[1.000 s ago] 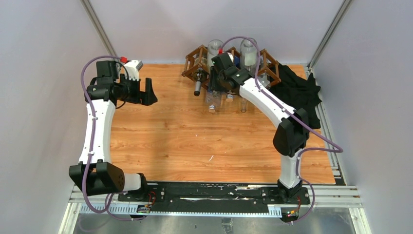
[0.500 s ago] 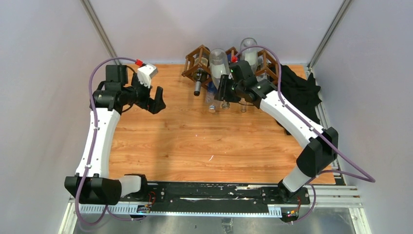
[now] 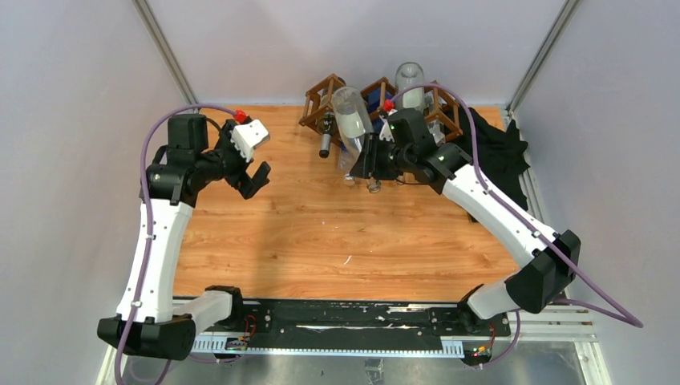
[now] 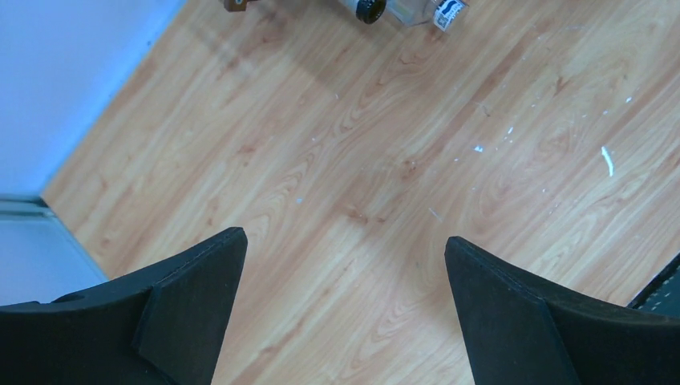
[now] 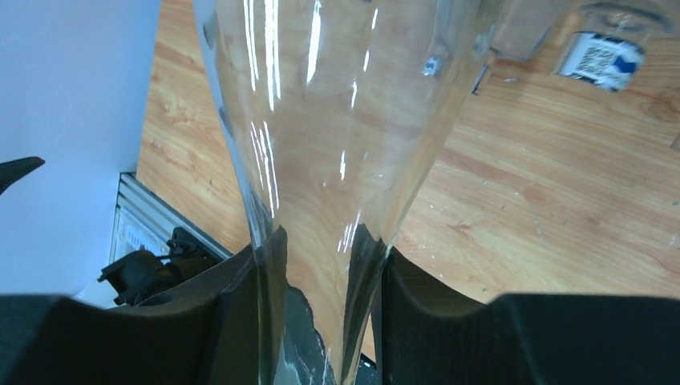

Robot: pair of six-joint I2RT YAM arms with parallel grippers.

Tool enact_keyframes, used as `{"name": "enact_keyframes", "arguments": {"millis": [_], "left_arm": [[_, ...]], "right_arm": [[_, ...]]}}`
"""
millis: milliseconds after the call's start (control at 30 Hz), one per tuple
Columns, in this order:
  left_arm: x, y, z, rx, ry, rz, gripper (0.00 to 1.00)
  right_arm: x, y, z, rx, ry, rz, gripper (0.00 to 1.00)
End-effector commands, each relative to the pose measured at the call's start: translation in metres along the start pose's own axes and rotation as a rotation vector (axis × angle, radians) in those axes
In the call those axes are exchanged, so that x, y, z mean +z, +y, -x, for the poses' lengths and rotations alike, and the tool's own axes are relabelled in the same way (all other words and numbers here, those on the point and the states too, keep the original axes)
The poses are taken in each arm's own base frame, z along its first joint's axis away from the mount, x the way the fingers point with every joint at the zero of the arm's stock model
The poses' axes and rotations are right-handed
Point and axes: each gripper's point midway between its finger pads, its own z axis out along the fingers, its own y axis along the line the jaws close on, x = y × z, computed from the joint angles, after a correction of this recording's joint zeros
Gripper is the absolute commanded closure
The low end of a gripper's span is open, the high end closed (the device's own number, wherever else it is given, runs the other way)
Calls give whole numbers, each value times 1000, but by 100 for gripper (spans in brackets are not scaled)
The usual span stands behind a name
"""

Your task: Take the wine bottle off the wine rack

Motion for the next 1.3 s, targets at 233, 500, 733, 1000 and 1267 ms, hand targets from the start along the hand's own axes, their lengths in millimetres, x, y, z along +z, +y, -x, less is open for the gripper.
{"name": "enact_keyframes", "arguments": {"millis": [233,500,733,1000,1267], "left_arm": [[-25,-48,17,574,-165,-81,0],[-19,-53,-7,963,-190,25,0],[-12,-62,-21,1135,-204,31,0],[0,-73,-49,1249,-182,-4,0],[7,-75,-52,1271,-186,-25,0]], "right_arm": [[-12,104,-2,-237,-37,299,100],[-4,141,-51,-337,105,415,100],[-2,165,-80,-405,192,496,100],[-4,183,-105,-461,265,558,100],[-2,199,-125,-505,319,607,100]]}}
